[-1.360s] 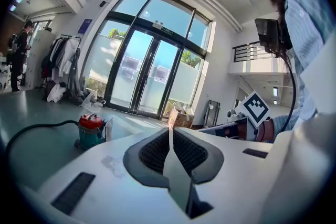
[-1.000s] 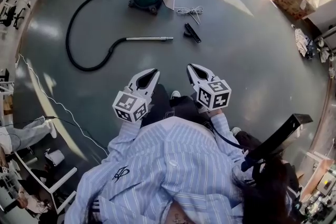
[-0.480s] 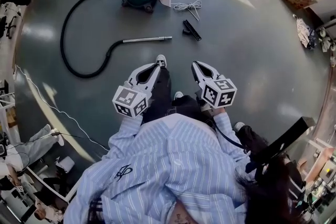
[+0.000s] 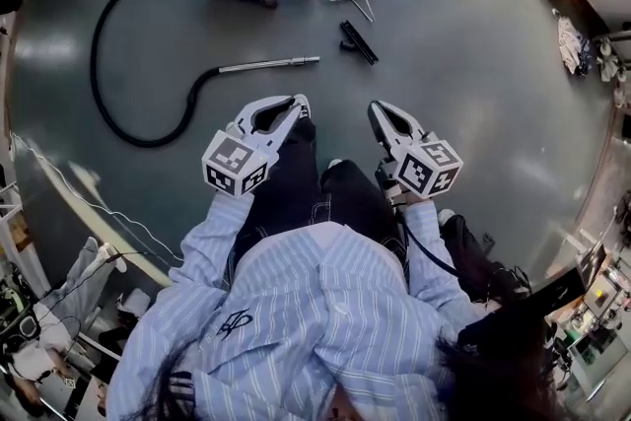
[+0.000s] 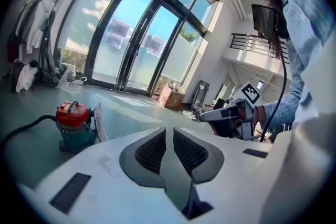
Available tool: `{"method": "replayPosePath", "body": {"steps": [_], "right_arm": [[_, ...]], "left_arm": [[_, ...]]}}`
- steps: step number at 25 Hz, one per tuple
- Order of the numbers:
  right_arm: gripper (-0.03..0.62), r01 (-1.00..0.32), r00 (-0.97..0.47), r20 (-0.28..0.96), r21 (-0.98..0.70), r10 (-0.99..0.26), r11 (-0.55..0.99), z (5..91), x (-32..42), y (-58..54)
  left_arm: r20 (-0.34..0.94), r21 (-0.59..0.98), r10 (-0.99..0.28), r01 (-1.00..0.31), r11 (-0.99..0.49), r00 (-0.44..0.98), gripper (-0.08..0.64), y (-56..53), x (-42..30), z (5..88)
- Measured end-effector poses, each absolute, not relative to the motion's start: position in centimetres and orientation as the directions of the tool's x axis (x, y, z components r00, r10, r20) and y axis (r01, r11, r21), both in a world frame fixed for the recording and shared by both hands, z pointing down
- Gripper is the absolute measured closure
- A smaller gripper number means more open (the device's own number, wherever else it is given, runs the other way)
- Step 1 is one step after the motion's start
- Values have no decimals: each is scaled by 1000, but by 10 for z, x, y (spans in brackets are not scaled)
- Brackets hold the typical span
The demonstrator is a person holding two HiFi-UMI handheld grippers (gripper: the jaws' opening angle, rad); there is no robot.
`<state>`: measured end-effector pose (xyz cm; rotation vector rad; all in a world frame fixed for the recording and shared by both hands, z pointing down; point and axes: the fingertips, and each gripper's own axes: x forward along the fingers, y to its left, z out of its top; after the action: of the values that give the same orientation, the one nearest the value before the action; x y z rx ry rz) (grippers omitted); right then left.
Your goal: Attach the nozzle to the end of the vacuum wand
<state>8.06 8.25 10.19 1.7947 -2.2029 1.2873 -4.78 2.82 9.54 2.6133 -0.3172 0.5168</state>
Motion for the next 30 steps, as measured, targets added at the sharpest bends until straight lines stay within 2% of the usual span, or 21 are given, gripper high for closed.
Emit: {"method": "replayPosePath", "body": {"steps": [6, 13, 18, 19, 21, 22, 30], "right_arm": [[586, -852, -274, 571, -517, -774, -79, 146, 101, 49], [584, -859, -319, 634, -508, -705, -69, 240, 126, 30], [580, -883, -314, 667, -467, -675, -51, 336, 147, 16], [574, -887, -310, 670, -459, -675, -48, 356, 150, 16], [555, -891, -303, 672, -452, -676, -50, 397, 157, 16], [541, -891, -299, 673, -450, -676, -54, 419, 162, 17], [440, -922, -267, 707, -385, -655, -39, 592, 207, 4]], "left_arm": [[483, 358, -12, -210, -910, 876, 532, -15, -25, 148], [573, 319, -9, -233, -919, 820, 532, -41, 0, 238], [604, 294, -29, -257, -921, 797, 531, -53, 9, 335], [615, 293, -20, -252, -923, 788, 519, -53, 9, 357], [645, 291, 6, -238, -927, 764, 441, -54, 9, 404], [659, 286, 14, -233, -930, 752, 425, -57, 9, 428], [787, 184, 16, -211, -960, 617, 416, -104, 2, 630]]}}
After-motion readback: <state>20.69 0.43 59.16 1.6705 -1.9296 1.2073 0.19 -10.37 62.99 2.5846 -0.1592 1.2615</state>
